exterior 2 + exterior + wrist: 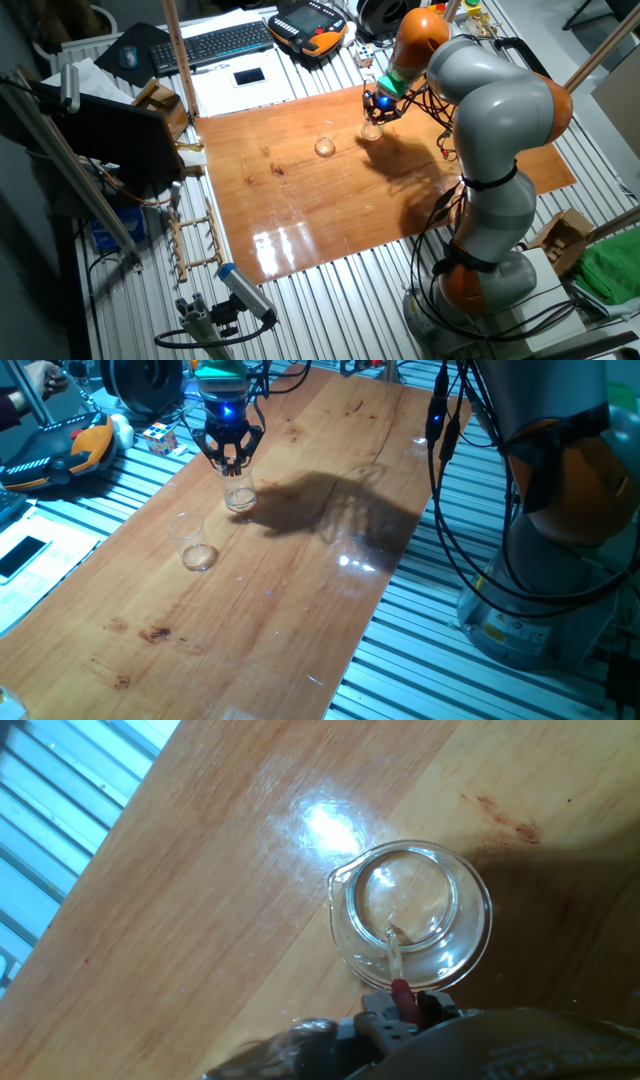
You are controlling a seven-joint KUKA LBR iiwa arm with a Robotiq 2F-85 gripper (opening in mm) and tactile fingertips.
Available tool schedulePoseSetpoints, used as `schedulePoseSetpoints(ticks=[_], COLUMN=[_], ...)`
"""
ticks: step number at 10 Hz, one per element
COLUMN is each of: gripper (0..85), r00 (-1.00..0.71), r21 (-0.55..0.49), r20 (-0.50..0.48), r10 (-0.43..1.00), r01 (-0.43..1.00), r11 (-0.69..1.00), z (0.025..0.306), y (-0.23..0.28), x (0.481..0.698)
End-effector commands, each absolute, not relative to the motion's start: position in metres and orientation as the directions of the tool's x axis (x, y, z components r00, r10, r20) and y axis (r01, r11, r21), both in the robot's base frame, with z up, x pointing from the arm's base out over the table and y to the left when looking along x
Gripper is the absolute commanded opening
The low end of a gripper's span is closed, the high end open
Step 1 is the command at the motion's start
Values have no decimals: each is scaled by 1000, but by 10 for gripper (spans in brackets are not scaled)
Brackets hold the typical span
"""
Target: Transfer liquid using a dropper
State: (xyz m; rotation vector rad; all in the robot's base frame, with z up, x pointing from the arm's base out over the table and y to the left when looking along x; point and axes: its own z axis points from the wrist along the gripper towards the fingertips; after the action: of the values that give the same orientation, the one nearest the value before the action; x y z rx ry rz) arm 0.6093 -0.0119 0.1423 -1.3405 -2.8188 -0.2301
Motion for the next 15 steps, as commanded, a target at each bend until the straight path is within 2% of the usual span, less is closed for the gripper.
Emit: schedulePoseSetpoints(ticks=[1,5,15], gripper=[253,283,260], r00=[-632,-630,-633], r21=[127,129,138], r20=[74,72,67], r10=[772,773,772], r01=[773,774,772], r11=[621,620,621], z=[142,140,134], y=[-12,-12,-12], x=[609,608,608])
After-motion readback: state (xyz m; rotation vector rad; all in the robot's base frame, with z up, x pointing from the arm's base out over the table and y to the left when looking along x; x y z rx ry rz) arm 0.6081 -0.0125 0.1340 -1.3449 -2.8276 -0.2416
